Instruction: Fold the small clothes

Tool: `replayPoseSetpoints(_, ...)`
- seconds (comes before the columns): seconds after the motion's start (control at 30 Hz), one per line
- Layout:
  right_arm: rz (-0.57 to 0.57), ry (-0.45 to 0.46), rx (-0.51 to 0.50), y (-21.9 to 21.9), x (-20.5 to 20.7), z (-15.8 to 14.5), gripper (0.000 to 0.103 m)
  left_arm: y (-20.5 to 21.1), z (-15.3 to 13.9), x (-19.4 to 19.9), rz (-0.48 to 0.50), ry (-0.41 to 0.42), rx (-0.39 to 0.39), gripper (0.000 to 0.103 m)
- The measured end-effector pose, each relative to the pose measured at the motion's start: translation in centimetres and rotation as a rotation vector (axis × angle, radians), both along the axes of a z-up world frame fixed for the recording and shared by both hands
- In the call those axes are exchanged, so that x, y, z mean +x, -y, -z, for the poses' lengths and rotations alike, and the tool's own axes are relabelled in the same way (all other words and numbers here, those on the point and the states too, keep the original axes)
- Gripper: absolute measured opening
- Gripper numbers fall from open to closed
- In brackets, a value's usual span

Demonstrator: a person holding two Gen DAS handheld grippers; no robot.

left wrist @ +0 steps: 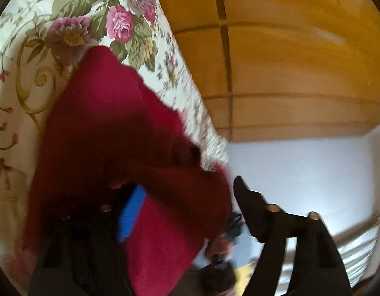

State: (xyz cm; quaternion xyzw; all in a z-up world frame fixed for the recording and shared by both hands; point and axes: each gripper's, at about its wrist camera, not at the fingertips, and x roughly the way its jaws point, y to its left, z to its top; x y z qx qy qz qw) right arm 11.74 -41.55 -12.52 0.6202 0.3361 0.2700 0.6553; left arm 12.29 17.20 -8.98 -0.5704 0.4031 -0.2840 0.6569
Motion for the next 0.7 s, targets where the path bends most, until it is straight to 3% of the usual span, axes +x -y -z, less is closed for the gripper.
replayPoseSetpoints(0.07, 0.068, 0.049, -0.04, 0.8, -0.6, -1.2, 0.075, -0.5, -0.3, -0.2, -0.061, 0.02, -0.019, 0.084)
replayPoseSetpoints(0.13, 0.14, 0.104, -0.162, 1.9, -1.8, -3.2, 0.087, -1.0, -0.9, -0.8, -0.125, 0.04, 0.041, 0.084)
replayPoseSetpoints(0.27, 0.194, 0.14, -0.309, 2.8, -3.6, -5.4, 0.087, -0.4, -2.6, -2.4, -0.169, 0.118, 0.254, 0.084)
replayPoseSetpoints(0.43, 0.189, 0.073, -0.48, 2.2, -5.4, -6.3, 0.087, 2.1, -3.3, -5.9, -0.157, 0.228, 0.501, 0.084)
replayPoseSetpoints(0.57, 0.147, 0.031, -0.57, 1.2, -7.9, -5.8, 0.084, 3.7, -2.8, -8.5, -0.119, 0.276, 0.603, 0.084)
replayPoseSetpoints(0.7, 0.097, -0.067, -0.565, 1.1, -10.9, -4.2, 0.062, 3.1, -2.7, -10.8, -0.125, 0.29, 0.623, 0.084)
